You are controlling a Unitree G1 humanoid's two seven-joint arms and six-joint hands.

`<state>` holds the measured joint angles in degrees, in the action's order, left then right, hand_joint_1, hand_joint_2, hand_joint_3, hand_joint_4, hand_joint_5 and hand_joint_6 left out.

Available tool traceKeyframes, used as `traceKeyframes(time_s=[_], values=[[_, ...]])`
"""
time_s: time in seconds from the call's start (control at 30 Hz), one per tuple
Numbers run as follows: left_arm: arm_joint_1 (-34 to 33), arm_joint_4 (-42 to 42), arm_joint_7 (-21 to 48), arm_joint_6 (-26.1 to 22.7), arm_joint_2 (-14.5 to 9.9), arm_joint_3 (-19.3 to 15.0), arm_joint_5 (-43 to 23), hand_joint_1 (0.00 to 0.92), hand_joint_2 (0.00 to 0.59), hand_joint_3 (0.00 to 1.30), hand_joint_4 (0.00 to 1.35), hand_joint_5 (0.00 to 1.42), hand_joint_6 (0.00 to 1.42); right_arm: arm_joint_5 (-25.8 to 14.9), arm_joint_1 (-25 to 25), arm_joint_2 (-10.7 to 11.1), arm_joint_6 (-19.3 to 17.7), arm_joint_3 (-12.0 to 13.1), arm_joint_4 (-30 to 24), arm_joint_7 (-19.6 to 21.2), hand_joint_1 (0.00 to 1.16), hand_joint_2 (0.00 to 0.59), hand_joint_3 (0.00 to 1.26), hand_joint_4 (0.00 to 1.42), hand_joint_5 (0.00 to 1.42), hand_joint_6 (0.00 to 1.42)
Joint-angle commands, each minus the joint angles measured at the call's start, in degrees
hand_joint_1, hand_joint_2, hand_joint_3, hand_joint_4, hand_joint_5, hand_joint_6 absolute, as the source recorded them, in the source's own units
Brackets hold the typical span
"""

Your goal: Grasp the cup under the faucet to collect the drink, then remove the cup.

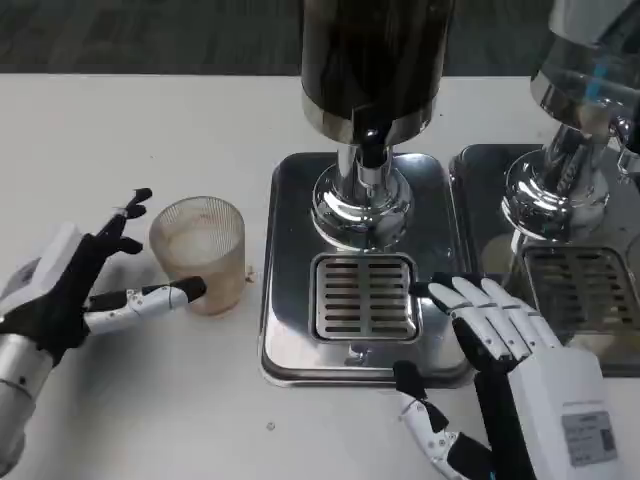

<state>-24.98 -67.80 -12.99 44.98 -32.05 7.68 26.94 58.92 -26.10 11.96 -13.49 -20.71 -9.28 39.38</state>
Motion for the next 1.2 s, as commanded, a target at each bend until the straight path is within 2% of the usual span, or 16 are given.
traceKeyframes(time_s=[0.03, 0.57, 1.2], values=[[-1.53, -1.43, 0.98, -0.24, 1.06, 0.98, -0.57, 0.350, 0.038, 0.12, 0.14, 0.33, 0.29, -0.58, -0.13, 0.01, 0.49, -0.06, 0.14, 0.92, 0.43, 0.434, 0.32, 0.23, 0.21, 0.25], [-3.23, -3.06, -1.16, -1.11, 3.47, 2.78, -0.25, 0.339, 0.041, 0.13, 0.15, 0.35, 0.30, -2.43, -0.54, 0.15, 0.79, 0.20, 0.41, 0.39, 0.42, 0.429, 0.33, 0.25, 0.22, 0.25], [-3.56, -3.90, -2.36, -1.61, 6.79, 2.85, -1.79, 0.319, 0.054, 0.12, 0.15, 0.35, 0.31, -3.86, -0.89, 0.15, 1.33, 0.39, 0.75, 0.47, 0.42, 0.429, 0.34, 0.25, 0.24, 0.25]])
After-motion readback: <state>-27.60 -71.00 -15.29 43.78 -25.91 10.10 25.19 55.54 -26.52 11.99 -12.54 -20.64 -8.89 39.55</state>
